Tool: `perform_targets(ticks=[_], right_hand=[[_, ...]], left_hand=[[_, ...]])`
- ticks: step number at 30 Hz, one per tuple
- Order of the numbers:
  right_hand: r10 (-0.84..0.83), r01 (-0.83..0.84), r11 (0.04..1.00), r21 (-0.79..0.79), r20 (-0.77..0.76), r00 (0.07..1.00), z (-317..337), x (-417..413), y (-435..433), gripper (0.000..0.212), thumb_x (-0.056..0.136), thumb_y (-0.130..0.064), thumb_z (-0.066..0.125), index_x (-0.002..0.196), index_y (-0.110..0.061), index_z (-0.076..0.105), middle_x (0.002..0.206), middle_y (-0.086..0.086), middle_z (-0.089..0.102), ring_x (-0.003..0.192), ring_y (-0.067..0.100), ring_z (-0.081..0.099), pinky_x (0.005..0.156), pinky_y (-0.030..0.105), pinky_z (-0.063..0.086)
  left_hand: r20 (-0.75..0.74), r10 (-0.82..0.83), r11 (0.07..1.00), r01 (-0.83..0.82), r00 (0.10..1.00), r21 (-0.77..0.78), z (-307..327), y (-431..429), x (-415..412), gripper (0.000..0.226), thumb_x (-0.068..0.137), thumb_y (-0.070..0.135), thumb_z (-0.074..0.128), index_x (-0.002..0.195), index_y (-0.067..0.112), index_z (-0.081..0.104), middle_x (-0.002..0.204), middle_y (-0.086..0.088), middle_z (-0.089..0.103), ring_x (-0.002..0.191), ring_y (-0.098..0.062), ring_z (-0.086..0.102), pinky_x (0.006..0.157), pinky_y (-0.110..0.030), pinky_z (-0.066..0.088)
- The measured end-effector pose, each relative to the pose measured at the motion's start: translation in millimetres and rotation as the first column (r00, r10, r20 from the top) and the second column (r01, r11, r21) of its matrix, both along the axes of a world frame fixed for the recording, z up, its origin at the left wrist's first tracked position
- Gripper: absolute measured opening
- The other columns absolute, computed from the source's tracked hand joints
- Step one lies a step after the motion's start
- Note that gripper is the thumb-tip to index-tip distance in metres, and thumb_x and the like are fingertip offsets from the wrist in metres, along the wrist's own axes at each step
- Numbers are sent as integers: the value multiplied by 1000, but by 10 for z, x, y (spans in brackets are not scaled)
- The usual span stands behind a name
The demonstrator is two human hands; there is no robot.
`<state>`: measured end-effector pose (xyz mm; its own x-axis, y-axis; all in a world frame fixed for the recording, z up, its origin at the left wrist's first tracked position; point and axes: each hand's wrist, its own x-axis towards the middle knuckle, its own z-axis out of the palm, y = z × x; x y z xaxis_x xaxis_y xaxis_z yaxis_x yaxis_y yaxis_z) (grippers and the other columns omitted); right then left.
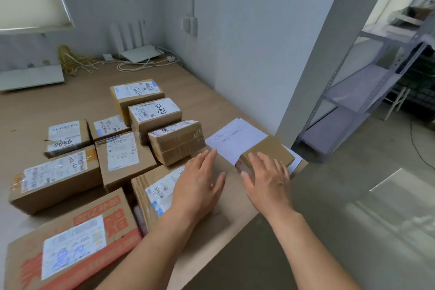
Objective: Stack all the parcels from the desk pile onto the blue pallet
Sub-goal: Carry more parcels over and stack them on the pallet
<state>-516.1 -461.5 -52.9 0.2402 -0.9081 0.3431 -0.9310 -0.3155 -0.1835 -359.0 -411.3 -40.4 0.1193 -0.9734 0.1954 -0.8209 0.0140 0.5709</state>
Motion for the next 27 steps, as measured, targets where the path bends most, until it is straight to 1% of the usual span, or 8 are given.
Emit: perform_targets(ticks=[2, 5, 9, 14, 18, 20, 24, 27], right_hand=[[10, -10, 998, 57, 11, 1000, 18, -208, -281, 50, 75, -25, 76, 121, -10, 61, 119, 15, 62, 108, 36, 58, 96, 49, 40], [37, -29, 987, 161, -45, 998, 36, -490, -720, 53, 94, -36, 49, 142, -17, 38, 146, 7, 38, 134, 27, 33, 109, 38, 21], [68, -48, 975, 216, -86, 994, -29, -773, -1226, 54, 96, -38, 42, 144, -16, 31, 147, 4, 35, 134, 22, 29, 106, 32, 22], [73, -31, 943, 332, -116, 991, -218, -949, -1654, 54, 95, -42, 44, 140, -13, 34, 143, 8, 38, 129, 28, 35, 102, 36, 29], [83, -16, 871, 491, -114, 990, -325, -973, -1801, 60, 97, -45, 38, 144, -9, 28, 144, 11, 38, 129, 30, 37, 101, 39, 32], [92, -27, 825, 565, -87, 992, -345, -970, -1836, 62, 97, -46, 35, 145, -8, 24, 143, 13, 38, 128, 31, 40, 97, 39, 36], [80, -61, 782, 620, -2, 997, -361, -968, -1847, 65, 97, -48, 34, 146, -8, 22, 140, 14, 41, 124, 30, 44, 93, 40, 42], [35, -77, 787, 612, 80, 996, -312, -998, -1831, 66, 96, -54, 33, 142, -7, 30, 136, 13, 46, 121, 30, 47, 90, 39, 41]], left_hand=[[-10, 34, 999, -34, 999, 34, -24, -197, -219, 60, 95, 37, 48, 148, 20, 25, 148, 0, 35, 136, -14, 28, 105, -17, 20], [-14, 86, 990, -84, 996, 112, -73, -495, -511, 59, 97, 39, 43, 149, 21, 22, 148, 1, 35, 136, -14, 29, 104, -19, 22], [37, 139, 957, -144, 990, 251, -182, -820, -803, 60, 97, 42, 39, 150, 22, 18, 150, 3, 32, 137, -15, 27, 103, -27, 30], [92, 170, 886, -193, 981, 422, -286, -1088, -1011, 61, 97, 43, 38, 149, 16, 17, 146, -4, 38, 133, -21, 34, 101, -33, 36], [-57, 335, 780, -243, 940, 577, -364, -1204, -1084, 40, 95, 41, 41, 125, 15, 45, 124, -10, 57, 111, -27, 53, 86, -32, 43], [-130, 387, 747, -228, 913, 625, -389, -1233, -1107, 32, 95, 41, 42, 111, 16, 50, 116, -10, 61, 101, -25, 54, 79, -30, 42], [-292, 426, 774, -178, 856, 607, -374, -1256, -1134, 36, 95, 40, 45, 125, 23, 54, 118, 0, 62, 108, -20, 55, 86, -27, 41], [-413, 475, 819, -218, 777, 532, -320, -1255, -1123, 33, 94, 41, 47, 121, 24, 56, 117, 3, 62, 108, -20, 56, 87, -28, 43]])
